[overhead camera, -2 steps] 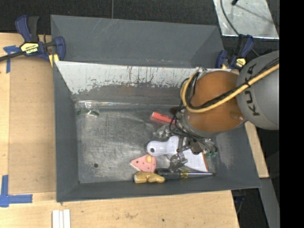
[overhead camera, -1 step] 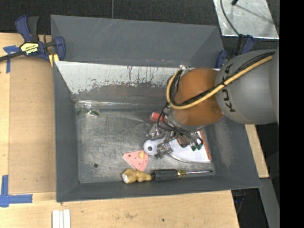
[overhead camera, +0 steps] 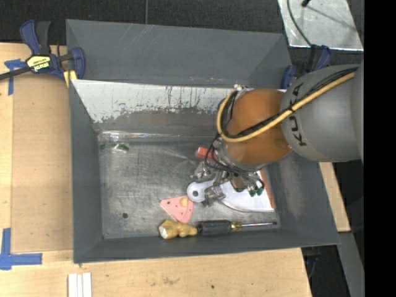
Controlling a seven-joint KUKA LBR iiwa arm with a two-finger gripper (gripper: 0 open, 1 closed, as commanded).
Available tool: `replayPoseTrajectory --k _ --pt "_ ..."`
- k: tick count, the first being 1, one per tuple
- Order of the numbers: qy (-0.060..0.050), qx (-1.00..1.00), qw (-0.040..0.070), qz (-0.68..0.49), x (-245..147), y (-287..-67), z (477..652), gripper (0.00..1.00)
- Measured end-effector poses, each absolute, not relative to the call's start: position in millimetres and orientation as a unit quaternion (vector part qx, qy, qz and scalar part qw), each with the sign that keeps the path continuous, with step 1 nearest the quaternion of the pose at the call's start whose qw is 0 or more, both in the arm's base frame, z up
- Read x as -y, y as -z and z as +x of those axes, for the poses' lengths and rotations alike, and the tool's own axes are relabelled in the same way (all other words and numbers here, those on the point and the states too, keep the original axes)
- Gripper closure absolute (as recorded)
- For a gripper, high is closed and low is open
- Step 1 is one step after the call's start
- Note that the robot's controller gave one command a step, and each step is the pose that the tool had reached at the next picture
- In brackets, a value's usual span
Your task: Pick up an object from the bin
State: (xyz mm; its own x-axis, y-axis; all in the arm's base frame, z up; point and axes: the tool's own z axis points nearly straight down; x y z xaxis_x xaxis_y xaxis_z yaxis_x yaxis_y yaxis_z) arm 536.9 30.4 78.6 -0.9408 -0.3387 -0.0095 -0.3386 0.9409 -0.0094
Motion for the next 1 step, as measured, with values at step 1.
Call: replayPoseTrajectory --k 1 --pt "0.000 -0.983 0.002 -0.186 -55.4 -216.6 526.1 1.00"
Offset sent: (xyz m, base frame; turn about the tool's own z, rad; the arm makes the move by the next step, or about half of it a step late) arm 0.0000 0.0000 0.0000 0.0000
